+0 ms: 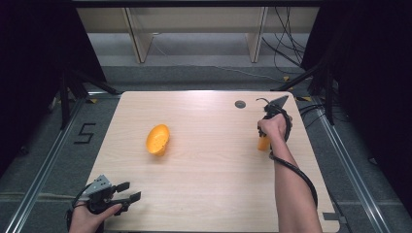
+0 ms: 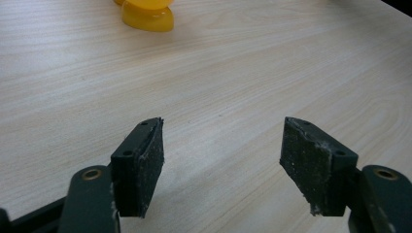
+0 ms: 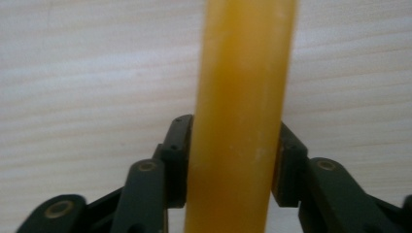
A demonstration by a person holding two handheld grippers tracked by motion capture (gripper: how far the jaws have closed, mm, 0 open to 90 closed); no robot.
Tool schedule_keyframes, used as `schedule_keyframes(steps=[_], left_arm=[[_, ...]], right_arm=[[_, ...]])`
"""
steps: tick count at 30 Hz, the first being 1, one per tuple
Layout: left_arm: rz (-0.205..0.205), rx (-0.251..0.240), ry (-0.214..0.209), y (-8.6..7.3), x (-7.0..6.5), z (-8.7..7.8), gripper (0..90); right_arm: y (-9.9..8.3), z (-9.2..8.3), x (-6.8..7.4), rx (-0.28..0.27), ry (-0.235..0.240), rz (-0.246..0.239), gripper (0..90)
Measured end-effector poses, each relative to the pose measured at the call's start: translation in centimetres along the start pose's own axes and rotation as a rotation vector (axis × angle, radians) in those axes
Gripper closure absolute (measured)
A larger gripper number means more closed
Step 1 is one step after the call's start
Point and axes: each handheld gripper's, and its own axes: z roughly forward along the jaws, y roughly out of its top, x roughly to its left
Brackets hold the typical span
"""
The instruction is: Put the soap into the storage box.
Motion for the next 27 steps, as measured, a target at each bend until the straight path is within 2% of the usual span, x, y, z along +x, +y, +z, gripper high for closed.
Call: schedule_keyframes(steps=[1, 2, 4, 5, 7, 8, 10, 11, 12, 13, 14, 15, 16, 18, 19, 20, 21, 22, 23, 24, 25, 26, 27], left_arm=[[-0.001, -0.004, -0.013, 0.0, 0.1, 0.1, 31.7], [-0.002, -0.006, -0.009, 0.0, 0.0, 0.1, 31.7], [-0.002, -0.002, -0.005, 0.0, 0.0, 0.0, 31.7], [-0.001, -0.003, -0.017, 0.0, 0.0, 0.1, 31.8], [-0.016, -0.008, -0.020, 0.0, -0.1, 0.2, 31.8], [-0.016, -0.008, -0.020, 0.0, -0.1, 0.2, 31.8], [-0.005, -0.009, -0.015, 0.0, -0.1, 0.1, 31.8], [0.007, -0.009, -0.015, 0.0, -0.1, 0.1, 31.8], [0.007, -0.009, -0.015, 0.0, -0.1, 0.1, 31.8], [0.008, -0.010, -0.021, 0.0, -0.1, 0.2, 31.8], [0.003, -0.012, -0.022, 0.0, -0.1, 0.2, 31.9], [-0.006, -0.015, -0.015, 0.0, -0.2, 0.2, 31.9], [0.022, -0.011, -0.026, 0.0, -0.1, 0.2, 31.9], [0.025, -0.018, -0.042, 0.1, -0.4, 0.3, 31.5], [0.025, -0.018, -0.042, 0.1, -0.4, 0.3, 31.2], [0.046, -0.015, -0.056, 0.2, -0.6, 0.4, 31.2], [0.067, -0.021, -0.077, 0.3, -1.0, 0.5, 29.7], [0.067, -0.021, -0.077, 0.3, -1.0, 0.5, 29.2], [0.113, -0.026, -0.101, 0.5, -1.4, 0.7, 28.6], [0.113, -0.026, -0.101, 0.5, -1.4, 0.7, 28.5], [0.123, -0.022, -0.104, 0.5, -1.6, 0.9, 28.5], [0.143, -0.015, -0.122, 0.8, -1.9, 1.1, 28.6], [0.136, -0.020, -0.127, 0.9, -2.2, 1.3, 28.5]], right_arm=[[-0.1, -0.1, 0.4, 0.027, 0.011, 0.052, 61.2], [0.0, -0.2, -0.2, 0.014, 0.013, -0.032, 61.4], [-0.1, -0.2, -0.2, 0.027, 0.024, -0.027, 61.5], [-0.3, -0.2, -1.0, 0.025, 0.041, -0.149, 61.5], [-0.6, -0.2, -1.3, 0.012, 0.068, -0.251, 61.6], [-0.6, -0.2, -1.3, 0.012, 0.068, -0.251, 61.6], [-1.0, -0.4, -1.3, 0.021, 0.088, -0.362, 61.6], [-1.8, -0.8, -1.3, 0.007, 0.115, -0.625, 61.6], [-2.4, -1.1, -1.2, 0.027, 0.138, -0.757, 61.6], [-2.4, -1.1, -1.2, 0.027, 0.138, -0.757, 61.6], [-4.5, -2.3, -0.7, 0.004, 0.235, -1.048, 61.6], [-4.5, -2.3, -0.7, 0.004, 0.235, -1.048, 61.6], [-6.9, -3.8, 0.1, 0.021, 0.275, -1.181, 61.6], [-9.2, -5.0, 0.7, 0.026, 0.250, -1.310, 61.6], [-9.2, -5.0, 0.7, 0.026, 0.250, -1.310, 61.6], [-10.0, -5.4, 0.9, 0.020, 0.256, -1.351, 61.6], [-12.2, -6.4, 1.0, 0.015, 0.266, -1.424, 61.6], [-12.2, -6.4, 1.0, 0.015, 0.266, -1.424, 61.6], [-13.9, -6.9, 1.1, 0.011, 0.270, -1.487, 61.6], [-14.8, -7.2, 1.2, 0.014, 0.263, -1.494, 61.6], [-14.8, -7.2, 1.2, 0.014, 0.263, -1.494, 61.6], [-16.2, -7.5, 1.4, 0.009, 0.268, -1.537, 61.6], [-16.9, -7.7, 1.5, 0.004, 0.262, -1.538, 61.6]])
